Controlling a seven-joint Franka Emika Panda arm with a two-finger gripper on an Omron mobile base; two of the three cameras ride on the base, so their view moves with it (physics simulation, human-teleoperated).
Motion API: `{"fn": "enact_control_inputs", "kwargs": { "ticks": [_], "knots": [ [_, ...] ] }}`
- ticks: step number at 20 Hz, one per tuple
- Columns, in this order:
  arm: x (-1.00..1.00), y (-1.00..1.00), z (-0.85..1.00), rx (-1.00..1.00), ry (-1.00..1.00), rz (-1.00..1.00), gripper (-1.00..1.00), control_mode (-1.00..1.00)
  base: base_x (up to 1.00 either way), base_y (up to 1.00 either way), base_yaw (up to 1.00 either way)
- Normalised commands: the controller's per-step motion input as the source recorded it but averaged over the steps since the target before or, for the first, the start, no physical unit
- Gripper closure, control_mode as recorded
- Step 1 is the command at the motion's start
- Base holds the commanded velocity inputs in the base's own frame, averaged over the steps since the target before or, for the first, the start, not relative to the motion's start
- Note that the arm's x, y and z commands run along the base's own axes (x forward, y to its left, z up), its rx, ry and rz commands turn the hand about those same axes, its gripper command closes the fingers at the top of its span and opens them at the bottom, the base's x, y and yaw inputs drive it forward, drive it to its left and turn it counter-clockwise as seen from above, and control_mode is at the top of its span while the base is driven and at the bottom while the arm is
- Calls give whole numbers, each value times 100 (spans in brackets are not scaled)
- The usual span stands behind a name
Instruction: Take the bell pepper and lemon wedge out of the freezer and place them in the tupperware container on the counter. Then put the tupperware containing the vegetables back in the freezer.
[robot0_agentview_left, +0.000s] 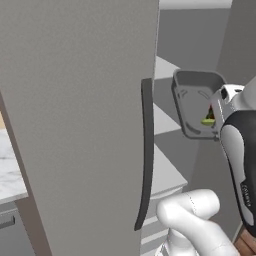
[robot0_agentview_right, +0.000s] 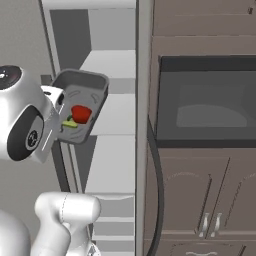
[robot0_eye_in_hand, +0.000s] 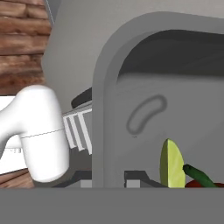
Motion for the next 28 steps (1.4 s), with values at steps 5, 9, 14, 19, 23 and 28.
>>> {"fn": "enact_control_inputs", "kwargs": {
  "ticks": [5, 9, 14, 19, 23, 28],
  "knots": [
    [33, -1, 15, 0, 0, 0, 100, -100, 0, 0, 0],
    [38, -27, 20, 0, 0, 0, 100, -100, 0, 0, 0],
    [54, -25, 13, 0, 0, 0, 100, -100, 0, 0, 0],
    [59, -15, 11, 3, 1, 0, 100, -100, 0, 0, 0],
    [59, 0, 1, 0, 1, 0, 100, -100, 0, 0, 0],
    [60, 0, 0, 0, 0, 2, 100, -100, 0, 0, 0]
  ]
}}
